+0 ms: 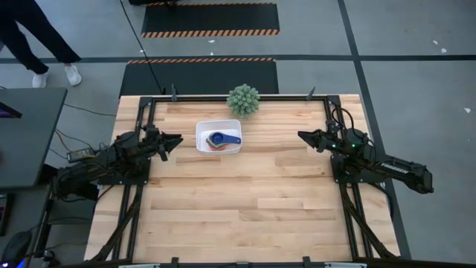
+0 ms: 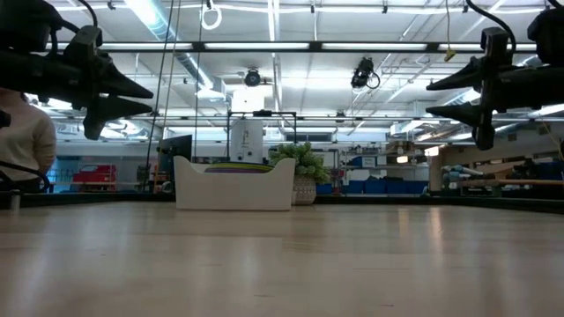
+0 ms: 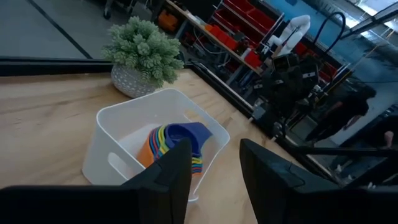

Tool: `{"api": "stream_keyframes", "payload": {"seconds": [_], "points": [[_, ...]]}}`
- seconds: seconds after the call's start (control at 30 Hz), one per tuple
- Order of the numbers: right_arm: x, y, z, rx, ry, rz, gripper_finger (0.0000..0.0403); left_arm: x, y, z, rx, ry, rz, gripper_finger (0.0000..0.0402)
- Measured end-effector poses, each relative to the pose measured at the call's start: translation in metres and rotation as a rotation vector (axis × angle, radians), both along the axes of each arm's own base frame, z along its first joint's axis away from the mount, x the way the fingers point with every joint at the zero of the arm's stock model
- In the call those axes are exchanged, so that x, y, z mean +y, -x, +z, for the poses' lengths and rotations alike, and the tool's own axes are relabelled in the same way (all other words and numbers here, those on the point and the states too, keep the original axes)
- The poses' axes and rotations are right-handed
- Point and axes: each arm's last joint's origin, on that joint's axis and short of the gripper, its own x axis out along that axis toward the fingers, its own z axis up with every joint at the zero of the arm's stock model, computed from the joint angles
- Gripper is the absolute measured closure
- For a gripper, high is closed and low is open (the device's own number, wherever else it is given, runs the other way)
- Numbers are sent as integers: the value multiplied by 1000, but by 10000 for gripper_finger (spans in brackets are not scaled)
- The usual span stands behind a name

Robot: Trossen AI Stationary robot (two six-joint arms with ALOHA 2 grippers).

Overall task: Nest measuring cups in basket
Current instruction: Return to Home Position

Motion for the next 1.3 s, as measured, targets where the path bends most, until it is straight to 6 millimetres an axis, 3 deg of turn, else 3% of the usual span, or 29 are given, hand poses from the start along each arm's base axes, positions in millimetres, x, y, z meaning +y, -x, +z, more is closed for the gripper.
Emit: {"api": "stream_keyframes", "payload": {"seconds": [0.17,0.53,0.7,0.8,1.3], "points": [[0,0,0,26,61,-2,217,0,0,0,20,-52,-11,260],[0,0,0,157,387,-9,217,0,0,0,176,-405,-32,260],[0,0,0,358,889,-20,216,2,1,1,299,-654,-8,260],[0,0,-1,424,1056,-24,217,2,0,2,309,-724,-2,260],[0,0,0,407,1014,-23,216,2,0,6,266,-729,16,260]]}}
